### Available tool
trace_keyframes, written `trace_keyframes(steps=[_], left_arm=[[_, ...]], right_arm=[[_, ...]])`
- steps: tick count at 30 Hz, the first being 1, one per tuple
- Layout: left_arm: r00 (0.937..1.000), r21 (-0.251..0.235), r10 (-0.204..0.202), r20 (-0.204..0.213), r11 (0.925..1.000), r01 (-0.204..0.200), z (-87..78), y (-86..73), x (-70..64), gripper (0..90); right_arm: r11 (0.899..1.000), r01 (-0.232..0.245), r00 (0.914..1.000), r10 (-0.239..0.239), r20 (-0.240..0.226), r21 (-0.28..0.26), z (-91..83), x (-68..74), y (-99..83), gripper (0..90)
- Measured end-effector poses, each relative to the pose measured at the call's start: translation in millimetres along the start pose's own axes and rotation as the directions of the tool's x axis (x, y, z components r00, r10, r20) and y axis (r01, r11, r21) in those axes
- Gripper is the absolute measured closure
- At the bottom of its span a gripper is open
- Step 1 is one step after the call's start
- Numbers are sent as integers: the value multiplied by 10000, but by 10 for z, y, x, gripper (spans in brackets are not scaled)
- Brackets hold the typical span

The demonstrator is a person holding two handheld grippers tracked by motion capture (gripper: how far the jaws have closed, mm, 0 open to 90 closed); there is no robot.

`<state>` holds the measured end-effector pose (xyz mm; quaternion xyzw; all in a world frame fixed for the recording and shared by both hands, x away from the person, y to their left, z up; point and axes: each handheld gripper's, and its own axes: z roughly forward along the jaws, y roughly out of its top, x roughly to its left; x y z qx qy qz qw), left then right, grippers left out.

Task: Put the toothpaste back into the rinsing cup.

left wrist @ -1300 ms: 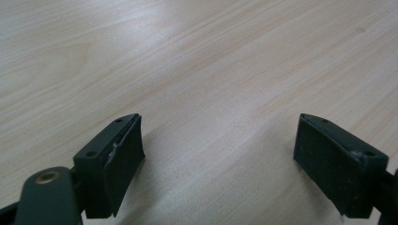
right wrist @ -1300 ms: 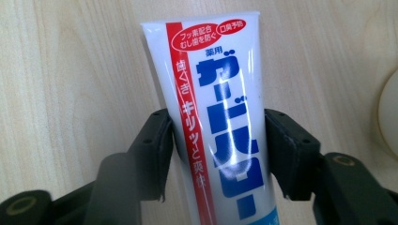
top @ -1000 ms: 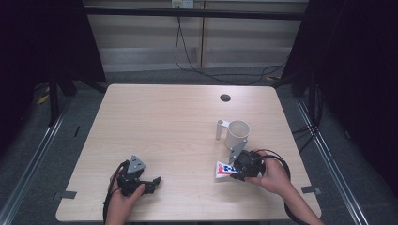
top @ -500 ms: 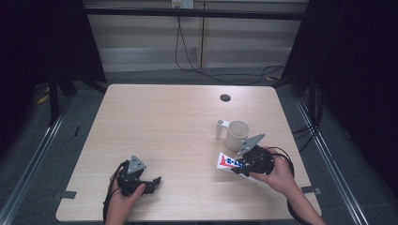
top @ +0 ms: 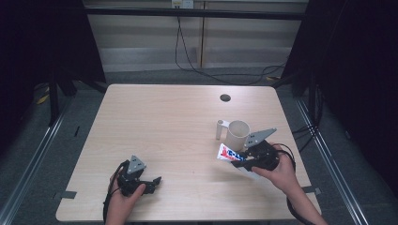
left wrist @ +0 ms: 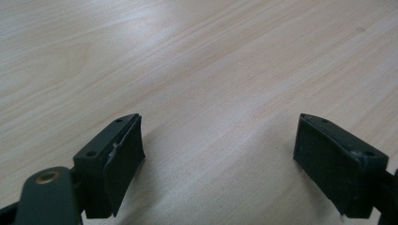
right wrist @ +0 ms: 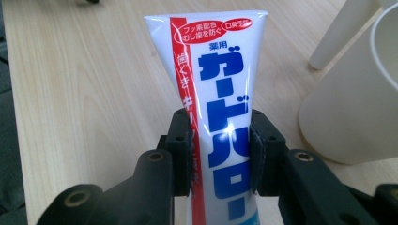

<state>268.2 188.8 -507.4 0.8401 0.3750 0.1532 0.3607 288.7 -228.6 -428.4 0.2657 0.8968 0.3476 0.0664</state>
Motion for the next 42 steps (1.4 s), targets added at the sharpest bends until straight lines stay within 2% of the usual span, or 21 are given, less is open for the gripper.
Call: trace_keyframes(steps=[6, 10, 24, 29, 36, 42], left_arm=[[10000, 1, 15, -1, 10000, -15, 0, 0, 1, 160], [10000, -35, -30, -7, 10000, 30, 3, 0, -4, 160], [10000, -35, -30, -10, 10000, 30, 3, 0, -4, 160], [10000, -37, -31, -6, 10000, 31, 3, -1, -4, 160], [10000, -34, -28, -8, 10000, 28, 3, 0, -4, 160], [10000, -41, -30, -1, 10000, 30, 3, 0, -4, 160]], right_arm=[[9974, -323, 9995, 326, 39, -649, -63, -19, 30, 661], [9908, -627, 9980, 636, 36, -1203, -128, -46, 55, 661], [9764, -1057, 9942, 1077, 6, -1885, -226, -77, 131, 662], [9672, -1285, 9913, 1319, 7, -2192, -260, -100, 152, 663], [9595, -1398, 9894, 1450, 34, -2446, -293, -114, 196, 665], [9472, -1497, 9873, 1587, 89, -2835, -336, -118, 256, 665]])
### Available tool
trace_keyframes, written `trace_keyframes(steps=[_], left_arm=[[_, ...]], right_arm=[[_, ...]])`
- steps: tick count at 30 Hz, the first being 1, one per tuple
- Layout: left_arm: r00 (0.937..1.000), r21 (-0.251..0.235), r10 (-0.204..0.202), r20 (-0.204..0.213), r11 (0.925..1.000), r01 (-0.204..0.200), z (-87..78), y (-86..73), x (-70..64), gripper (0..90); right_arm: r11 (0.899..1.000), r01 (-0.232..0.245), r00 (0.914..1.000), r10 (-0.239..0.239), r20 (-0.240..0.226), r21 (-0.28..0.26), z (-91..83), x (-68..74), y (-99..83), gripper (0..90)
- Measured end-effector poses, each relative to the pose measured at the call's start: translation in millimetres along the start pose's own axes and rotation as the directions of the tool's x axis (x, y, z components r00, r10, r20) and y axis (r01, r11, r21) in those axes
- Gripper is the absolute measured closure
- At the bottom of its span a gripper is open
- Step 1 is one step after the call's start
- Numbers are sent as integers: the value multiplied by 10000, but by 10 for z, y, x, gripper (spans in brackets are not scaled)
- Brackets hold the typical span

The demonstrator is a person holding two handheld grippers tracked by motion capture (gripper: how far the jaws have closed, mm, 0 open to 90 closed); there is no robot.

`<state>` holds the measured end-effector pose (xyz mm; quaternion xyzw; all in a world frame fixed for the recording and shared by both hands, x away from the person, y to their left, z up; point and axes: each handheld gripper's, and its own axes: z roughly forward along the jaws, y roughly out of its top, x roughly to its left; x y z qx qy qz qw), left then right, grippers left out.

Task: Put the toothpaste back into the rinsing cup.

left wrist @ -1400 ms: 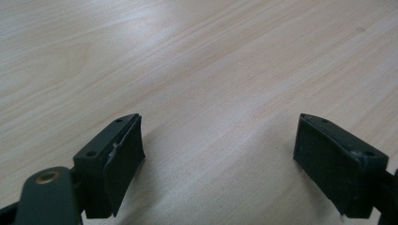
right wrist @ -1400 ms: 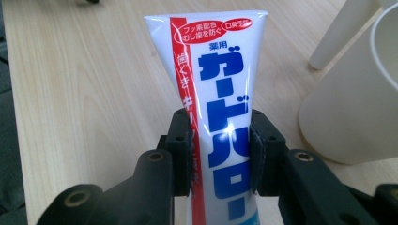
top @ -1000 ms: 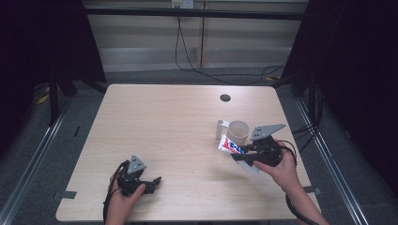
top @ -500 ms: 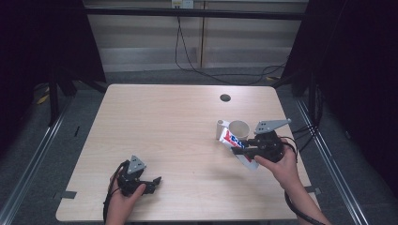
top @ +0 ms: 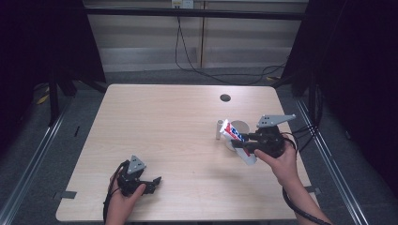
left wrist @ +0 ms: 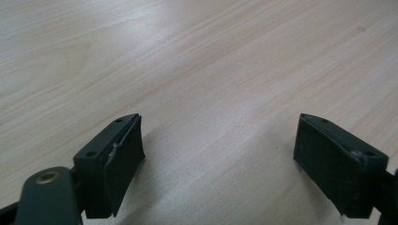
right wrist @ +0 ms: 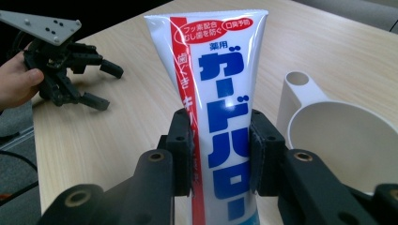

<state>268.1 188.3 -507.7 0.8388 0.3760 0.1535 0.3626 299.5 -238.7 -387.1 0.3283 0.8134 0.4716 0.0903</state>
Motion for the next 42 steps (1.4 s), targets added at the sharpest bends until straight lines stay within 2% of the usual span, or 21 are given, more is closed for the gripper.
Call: trace_keyframes(steps=[7, 12, 16, 28, 35, 42], left_arm=[[10000, 3, -4, -6, 10000, 4, 0, 0, 0, 160], [10000, 14, 12, -6, 10000, -12, -1, 0, 1, 160], [10000, 4, -1, -5, 10000, 1, 0, 0, 0, 160], [10000, 8, 1, -7, 10000, -1, 0, 0, 0, 160], [10000, 8, -2, -3, 10000, 2, -1, 0, 0, 160], [10000, 8, 2, -5, 10000, -2, -1, 0, 0, 160]], right_arm=[[9994, -135, 9998, 139, 125, -317, -25, -5, 67, 666], [9991, -241, 9994, 249, 222, -356, -36, -30, 91, 668], [9975, -481, 9983, 498, 317, -523, -46, -59, 119, 674], [9929, -699, 9965, 740, 396, -966, -49, -111, 248, 674], [9870, -861, 9935, 952, 620, -1361, -75, -166, 312, 674], [9765, -1173, 9877, 1337, 813, -1811, -88, -235, 336, 672]])
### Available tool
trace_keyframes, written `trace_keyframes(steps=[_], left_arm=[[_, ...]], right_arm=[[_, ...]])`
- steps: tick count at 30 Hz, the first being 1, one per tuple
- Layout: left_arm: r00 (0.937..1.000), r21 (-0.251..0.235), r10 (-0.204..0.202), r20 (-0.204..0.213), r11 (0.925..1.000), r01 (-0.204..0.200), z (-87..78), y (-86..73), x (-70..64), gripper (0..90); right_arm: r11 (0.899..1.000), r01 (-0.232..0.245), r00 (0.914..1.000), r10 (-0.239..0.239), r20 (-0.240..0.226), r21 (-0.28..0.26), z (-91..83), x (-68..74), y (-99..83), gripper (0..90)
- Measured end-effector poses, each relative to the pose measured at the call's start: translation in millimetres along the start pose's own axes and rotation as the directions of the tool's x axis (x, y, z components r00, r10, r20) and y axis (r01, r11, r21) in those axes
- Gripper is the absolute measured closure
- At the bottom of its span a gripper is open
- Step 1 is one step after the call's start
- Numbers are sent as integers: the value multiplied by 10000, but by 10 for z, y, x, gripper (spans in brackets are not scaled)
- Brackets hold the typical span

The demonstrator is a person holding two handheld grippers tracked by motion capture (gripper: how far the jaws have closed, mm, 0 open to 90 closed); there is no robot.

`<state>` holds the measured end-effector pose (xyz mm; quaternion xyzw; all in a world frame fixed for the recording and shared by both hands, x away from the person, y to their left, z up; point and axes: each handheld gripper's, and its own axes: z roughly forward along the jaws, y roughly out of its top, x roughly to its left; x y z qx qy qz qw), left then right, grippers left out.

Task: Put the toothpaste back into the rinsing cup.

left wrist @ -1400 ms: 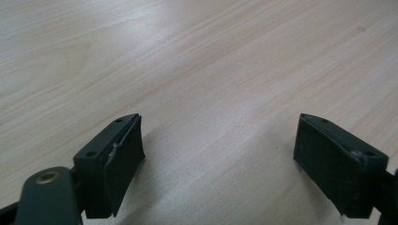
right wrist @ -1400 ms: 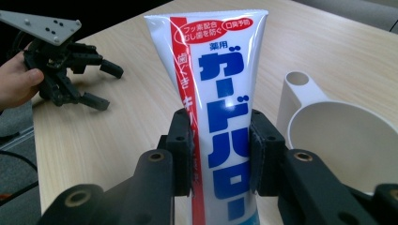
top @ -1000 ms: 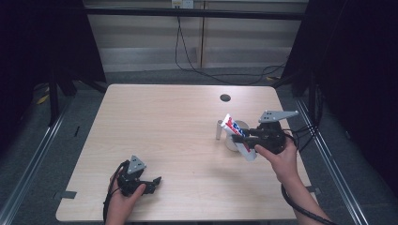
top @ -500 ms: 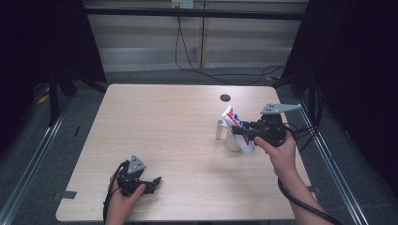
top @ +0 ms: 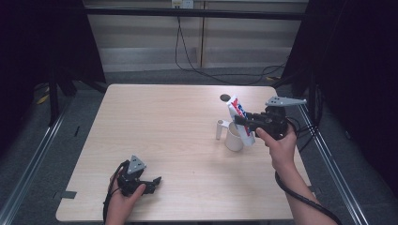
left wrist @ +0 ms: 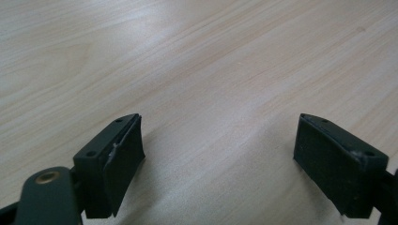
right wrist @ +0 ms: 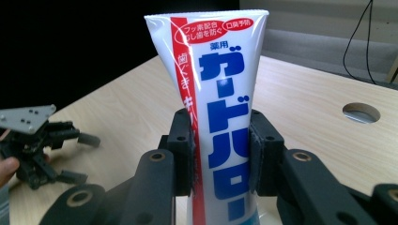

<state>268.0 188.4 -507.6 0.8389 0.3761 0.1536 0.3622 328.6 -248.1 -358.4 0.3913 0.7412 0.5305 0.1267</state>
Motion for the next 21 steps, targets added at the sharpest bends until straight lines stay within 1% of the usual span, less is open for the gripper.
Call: trace_keyframes(steps=[1, 4, 6, 7, 11, 12, 13, 16, 17, 21], left_arm=[[10000, -1, -2, -1, 10000, 2, 0, 0, 0, 160], [10000, 6, 8, 2, 10000, -8, 0, 0, 1, 160], [10000, 43, 58, -2, 10000, -58, -3, 1, 5, 160], [10000, -1, -5, 1, 10000, 5, 0, 0, 0, 160], [10000, 5, 7, 2, 10000, -7, 0, 0, 0, 160], [10000, 1, 0, 1, 10000, 0, 0, 0, 0, 160], [10000, 44, 59, -4, 10000, -59, -3, 1, 5, 160], [10000, 39, 53, -3, 10000, -53, -3, 1, 4, 160], [10000, 33, 45, -2, 10000, -45, -3, 0, 4, 160], [10000, 10, 13, 4, 10000, -13, -1, 0, 1, 160]], right_arm=[[9999, -83, 10000, 83, 34, -96, 3, -7, 7, 672], [9998, -78, 9999, 81, 142, -206, 13, -20, 25, 672], [9998, -72, 9997, 77, 236, -190, 29, -27, 39, 671], [9998, -38, 9995, 44, 303, -209, 38, -30, 46, 671], [9998, -38, 9992, 47, 398, -218, 70, -48, 77, 669], [9995, -28, 9989, 42, 468, -301, 81, -54, 88, 668], [9995, -28, 9989, 42, 468, -301, 81, -54, 88, 668], [9992, -138, 9987, 156, 480, -368, 102, -83, 104, 667], [9993, -101, 9981, 122, 598, -347, 112, -89, 114, 667], [9992, -141, 9970, 170, 757, -380, 131, -111, 136, 666]])
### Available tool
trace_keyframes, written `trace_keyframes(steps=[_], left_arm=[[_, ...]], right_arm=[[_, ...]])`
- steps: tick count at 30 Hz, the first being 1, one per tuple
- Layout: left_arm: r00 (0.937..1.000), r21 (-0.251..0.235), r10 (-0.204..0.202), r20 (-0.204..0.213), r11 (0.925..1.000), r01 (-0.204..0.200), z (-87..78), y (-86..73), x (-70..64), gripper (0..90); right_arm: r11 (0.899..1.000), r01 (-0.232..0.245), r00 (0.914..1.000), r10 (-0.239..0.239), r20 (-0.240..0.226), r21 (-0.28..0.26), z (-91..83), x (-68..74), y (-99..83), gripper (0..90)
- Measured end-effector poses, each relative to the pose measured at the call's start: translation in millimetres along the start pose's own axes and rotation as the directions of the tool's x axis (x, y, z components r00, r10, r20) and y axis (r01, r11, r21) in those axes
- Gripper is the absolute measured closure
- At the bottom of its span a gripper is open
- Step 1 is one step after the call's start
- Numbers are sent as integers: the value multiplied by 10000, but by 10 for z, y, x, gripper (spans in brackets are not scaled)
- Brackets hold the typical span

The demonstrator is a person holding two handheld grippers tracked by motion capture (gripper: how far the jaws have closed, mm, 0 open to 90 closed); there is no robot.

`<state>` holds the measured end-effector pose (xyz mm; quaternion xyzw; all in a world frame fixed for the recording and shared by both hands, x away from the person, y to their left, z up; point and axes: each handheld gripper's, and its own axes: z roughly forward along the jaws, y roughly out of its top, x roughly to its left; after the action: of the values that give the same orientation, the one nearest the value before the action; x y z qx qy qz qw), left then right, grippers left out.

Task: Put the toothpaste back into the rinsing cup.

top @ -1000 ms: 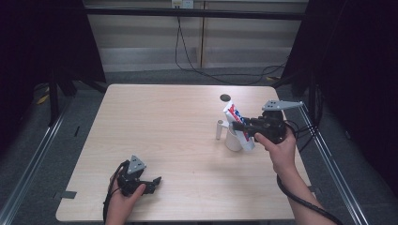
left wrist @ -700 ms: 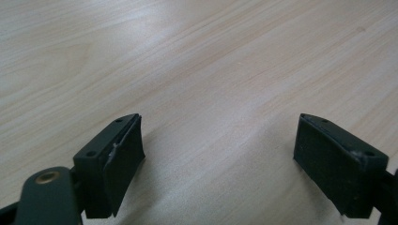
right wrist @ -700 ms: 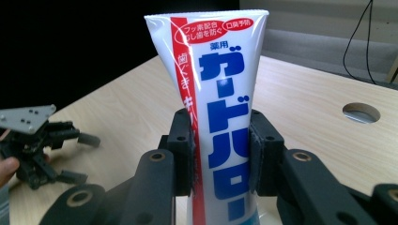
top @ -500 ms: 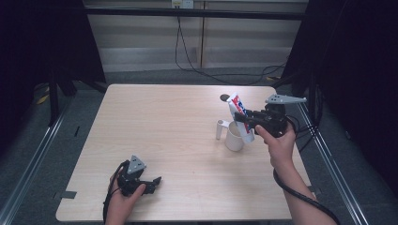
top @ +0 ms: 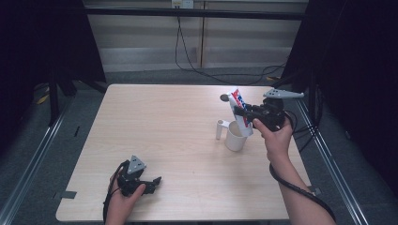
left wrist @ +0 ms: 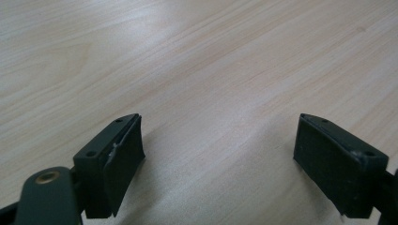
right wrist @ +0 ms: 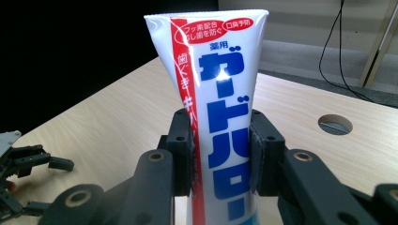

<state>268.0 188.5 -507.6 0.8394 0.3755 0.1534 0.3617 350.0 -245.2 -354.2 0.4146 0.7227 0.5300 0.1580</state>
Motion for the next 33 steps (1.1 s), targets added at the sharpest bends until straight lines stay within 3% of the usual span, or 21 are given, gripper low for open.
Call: trace_keyframes(steps=[8, 33], left_arm=[[10000, 35, 36, 4, 10000, -36, -3, 1, 3, 160], [10000, -16, -19, 6, 10000, 19, 1, 0, -2, 159]], right_arm=[[9998, -112, 9996, 117, 262, -192, 49, -48, 24, 663], [9999, -110, 9961, 121, 873, -120, 275, -138, -27, 641]])
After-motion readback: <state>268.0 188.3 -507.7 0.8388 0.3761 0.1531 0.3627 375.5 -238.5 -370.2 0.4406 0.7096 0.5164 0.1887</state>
